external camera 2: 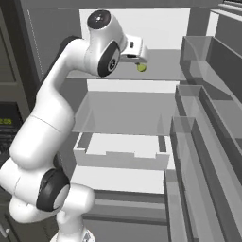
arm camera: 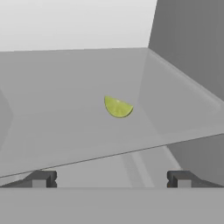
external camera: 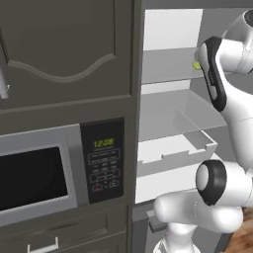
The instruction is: There is a bowl on the dining counter. Grab a lemon wedge from the fridge and place it in the bowl. Then get the liquor bottle and glass cup from the cabinet and place them next to the bowl.
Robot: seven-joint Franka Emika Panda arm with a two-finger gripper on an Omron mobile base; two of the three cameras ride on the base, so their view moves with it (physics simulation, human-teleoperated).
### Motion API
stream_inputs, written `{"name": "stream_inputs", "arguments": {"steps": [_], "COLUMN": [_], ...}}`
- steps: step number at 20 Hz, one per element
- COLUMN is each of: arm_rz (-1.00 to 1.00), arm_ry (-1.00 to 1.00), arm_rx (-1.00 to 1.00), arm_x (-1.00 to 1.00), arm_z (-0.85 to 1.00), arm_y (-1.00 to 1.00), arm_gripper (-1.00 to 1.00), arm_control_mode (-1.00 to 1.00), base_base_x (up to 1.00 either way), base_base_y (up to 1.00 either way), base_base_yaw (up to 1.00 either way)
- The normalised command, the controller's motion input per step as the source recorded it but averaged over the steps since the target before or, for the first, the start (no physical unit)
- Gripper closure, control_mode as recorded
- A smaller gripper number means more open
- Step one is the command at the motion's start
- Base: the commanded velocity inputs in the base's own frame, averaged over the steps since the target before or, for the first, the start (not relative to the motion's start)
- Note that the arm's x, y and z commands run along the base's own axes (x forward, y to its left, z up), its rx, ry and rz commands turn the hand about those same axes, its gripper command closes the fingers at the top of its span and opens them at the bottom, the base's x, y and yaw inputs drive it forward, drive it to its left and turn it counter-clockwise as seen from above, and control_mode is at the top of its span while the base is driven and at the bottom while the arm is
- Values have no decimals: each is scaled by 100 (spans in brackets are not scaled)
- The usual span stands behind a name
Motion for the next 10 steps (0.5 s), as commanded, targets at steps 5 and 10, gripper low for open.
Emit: {"name": "stream_inputs", "arguments": {"steps": [5, 10], "arm_rz": [0, 0], "arm_ry": [0, -1], "arm_rx": [2, 2], "arm_x": [23, 18], "arm_z": [-18, -10], "arm_y": [-9, -15], "arm_gripper": [-100, -100], "arm_control_mode": [-100, -100], "base_base_x": [0, 0], "base_base_y": [0, 0], "base_base_yaw": [0, 0]}}
